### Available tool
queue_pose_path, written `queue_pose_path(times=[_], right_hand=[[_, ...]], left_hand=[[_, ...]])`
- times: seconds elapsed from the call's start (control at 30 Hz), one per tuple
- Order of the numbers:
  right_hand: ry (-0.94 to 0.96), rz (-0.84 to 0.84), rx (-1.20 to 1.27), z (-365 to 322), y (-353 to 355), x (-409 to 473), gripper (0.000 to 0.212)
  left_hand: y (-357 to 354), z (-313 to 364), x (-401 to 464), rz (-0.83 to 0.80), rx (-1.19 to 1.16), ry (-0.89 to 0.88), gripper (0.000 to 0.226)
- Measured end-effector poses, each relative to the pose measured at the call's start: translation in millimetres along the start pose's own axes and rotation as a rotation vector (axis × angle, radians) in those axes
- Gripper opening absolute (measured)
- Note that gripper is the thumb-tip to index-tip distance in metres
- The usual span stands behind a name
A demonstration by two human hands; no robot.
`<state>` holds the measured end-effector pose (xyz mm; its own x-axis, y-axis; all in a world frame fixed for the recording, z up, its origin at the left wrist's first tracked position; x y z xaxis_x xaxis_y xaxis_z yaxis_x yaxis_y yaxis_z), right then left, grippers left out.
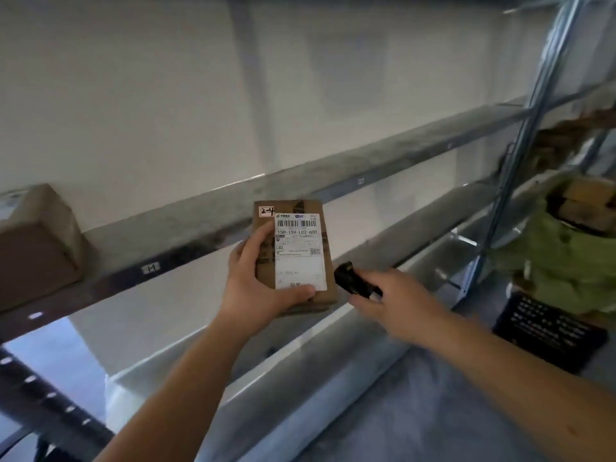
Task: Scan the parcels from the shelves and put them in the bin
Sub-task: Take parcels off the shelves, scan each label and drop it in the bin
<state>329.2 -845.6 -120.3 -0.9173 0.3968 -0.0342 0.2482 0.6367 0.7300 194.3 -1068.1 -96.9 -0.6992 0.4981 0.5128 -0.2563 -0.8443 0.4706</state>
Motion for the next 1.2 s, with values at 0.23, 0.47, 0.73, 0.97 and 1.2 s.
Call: queue_pose_path(times=[0.23,0.47,0.73,0.97,1.2], right_hand=[[-0.257,0.079,0.051,68,-21,-84,0.059],[-0.437,0.144,0.088,118,-19,-124,0.056],[-0.615,0.287,0.121,181,31,-124,0.046],[-0.733,0.360,0.102,268,111,-108,0.065],[-0.800,0.419,0.163,353,197,-83,0.067]], left_hand=[[-67,-2,-43,-0.222,-0.182,0.004,0.114],[-137,-4,-59,-0.339,-0.348,0.114,0.115],[-232,21,-31,-0.513,-0.503,0.142,0.115],[-352,57,14,-0.611,-0.536,0.066,0.114],[-478,102,75,-0.642,-0.579,-0.002,0.104]])
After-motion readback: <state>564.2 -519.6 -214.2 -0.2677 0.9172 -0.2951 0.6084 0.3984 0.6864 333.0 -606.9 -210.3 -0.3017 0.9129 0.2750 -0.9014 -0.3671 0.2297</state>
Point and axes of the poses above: each hand's wrist, its own x-axis towards the middle knuckle, its own y-axis out of the back of the hand, z = x × y, the point moved 3 cm from there along x, towards the middle knuckle, and after that the axes turned 11 degrees about -y, right-handed, at the moved point
